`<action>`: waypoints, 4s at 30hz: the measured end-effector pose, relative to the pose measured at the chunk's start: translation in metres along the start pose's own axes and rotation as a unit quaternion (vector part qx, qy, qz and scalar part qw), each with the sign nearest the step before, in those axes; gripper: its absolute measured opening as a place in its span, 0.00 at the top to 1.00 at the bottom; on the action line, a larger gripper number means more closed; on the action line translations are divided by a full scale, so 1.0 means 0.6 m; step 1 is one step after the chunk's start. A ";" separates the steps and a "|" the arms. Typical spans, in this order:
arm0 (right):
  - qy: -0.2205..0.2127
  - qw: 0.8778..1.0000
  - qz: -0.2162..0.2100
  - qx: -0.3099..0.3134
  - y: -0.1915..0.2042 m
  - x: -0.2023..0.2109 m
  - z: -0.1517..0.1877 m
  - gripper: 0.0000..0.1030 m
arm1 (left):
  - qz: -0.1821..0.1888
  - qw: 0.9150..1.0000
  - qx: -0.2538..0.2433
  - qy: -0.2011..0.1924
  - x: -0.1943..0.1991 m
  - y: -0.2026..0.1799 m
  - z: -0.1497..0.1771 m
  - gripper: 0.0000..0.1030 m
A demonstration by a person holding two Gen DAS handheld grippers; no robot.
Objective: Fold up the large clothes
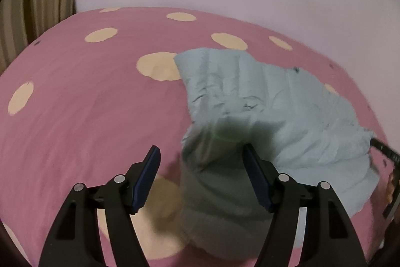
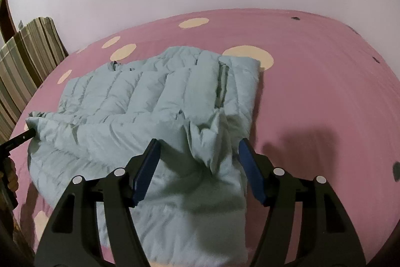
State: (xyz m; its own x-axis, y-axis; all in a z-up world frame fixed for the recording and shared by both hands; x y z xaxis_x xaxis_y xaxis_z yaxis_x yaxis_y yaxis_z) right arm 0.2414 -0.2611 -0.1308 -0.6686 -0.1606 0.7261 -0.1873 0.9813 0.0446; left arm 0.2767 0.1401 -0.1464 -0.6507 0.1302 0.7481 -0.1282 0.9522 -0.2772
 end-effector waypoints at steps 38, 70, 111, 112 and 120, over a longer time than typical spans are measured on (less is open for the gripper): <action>-0.037 0.998 0.052 0.003 -0.023 -0.131 -0.229 0.96 | -0.170 0.979 -0.083 -0.077 -0.151 -0.125 -0.224 0.96; -0.049 0.997 0.034 0.040 0.128 -0.204 -0.245 0.57 | -0.162 0.982 -0.084 -0.054 -0.201 -0.251 -0.153 0.62; 0.005 0.997 0.050 0.061 0.176 -0.201 -0.148 0.34 | -0.165 0.981 -0.091 -0.040 -0.196 -0.194 -0.083 0.44; -0.003 0.997 0.059 0.056 0.164 -0.186 -0.144 0.28 | -0.169 0.981 -0.082 -0.049 -0.180 -0.181 -0.086 0.33; 0.017 0.992 0.129 -0.003 0.001 -0.114 -0.077 0.19 | -0.176 0.983 0.040 -0.042 -0.106 -0.016 -0.088 0.22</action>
State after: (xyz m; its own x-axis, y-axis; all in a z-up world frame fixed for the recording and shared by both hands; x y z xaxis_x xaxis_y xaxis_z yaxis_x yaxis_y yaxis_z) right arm 0.3204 -0.2444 -0.1486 -0.6690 0.0985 0.7367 -0.0093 0.9900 -0.1409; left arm 0.3589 0.1376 -0.1592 -0.6149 -0.2298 0.7544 -0.4121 0.9092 -0.0589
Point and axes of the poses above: each gripper's, at about its wrist camera, not at the fingertips, and x roughly against the way its jaws point, y to its left, z to its underside, the point moved 6 cm from there along -x, roughly the way its jaws point, and after that the axes turned 11 degrees about x, right-handed, at the moved point
